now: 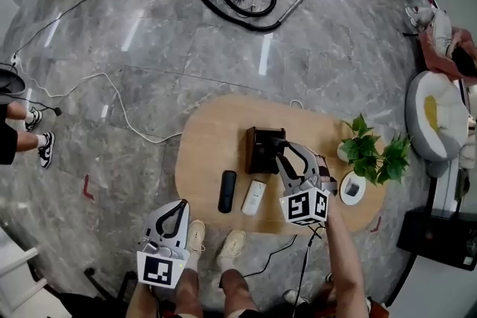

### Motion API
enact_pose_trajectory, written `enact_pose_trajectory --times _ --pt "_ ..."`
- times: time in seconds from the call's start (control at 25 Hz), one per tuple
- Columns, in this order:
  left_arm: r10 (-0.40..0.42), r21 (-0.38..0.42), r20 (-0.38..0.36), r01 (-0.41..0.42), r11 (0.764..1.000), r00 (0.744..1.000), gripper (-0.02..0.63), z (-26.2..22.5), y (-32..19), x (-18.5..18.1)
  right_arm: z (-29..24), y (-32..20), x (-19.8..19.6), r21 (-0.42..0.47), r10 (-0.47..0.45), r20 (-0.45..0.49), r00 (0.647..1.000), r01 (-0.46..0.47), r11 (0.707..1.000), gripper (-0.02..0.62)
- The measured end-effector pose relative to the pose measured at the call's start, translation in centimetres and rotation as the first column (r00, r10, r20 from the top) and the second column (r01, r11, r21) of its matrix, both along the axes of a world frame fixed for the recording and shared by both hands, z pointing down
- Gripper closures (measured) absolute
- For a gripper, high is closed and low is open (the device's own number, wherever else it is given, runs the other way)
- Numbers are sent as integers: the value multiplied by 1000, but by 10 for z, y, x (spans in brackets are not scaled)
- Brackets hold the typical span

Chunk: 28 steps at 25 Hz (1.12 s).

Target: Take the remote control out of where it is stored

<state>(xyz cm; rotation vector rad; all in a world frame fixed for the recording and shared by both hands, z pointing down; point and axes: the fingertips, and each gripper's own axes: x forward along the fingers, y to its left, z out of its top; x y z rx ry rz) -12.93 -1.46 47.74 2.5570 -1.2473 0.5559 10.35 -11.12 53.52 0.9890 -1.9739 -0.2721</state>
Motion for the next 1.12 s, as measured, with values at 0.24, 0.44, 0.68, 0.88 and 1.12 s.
enact_pose_trajectory --times 0.24,0.44,0.68,0.88,1.12 --pt "-33 -12 -7 33 999 999 601 0 4 -2 21 -8 -2 -71 -37 -34 999 34 997 442" --pt "-58 -18 0 58 998 998 601 -3 7 -10 32 -13 -2 -99 -43 -49 998 38 994 442" --pt "-99 -21 1 99 995 995 601 -2 12 -21 40 -21 0 -105 -49 -69 996 41 994 442" --pt "-112 -24 12 113 993 994 601 -3 17 -24 39 -24 1 -108 -71 -115 991 58 992 443" --pt "-111 -16 5 111 994 994 601 -8 20 -18 40 -19 1 -142 -108 -144 984 87 986 466"
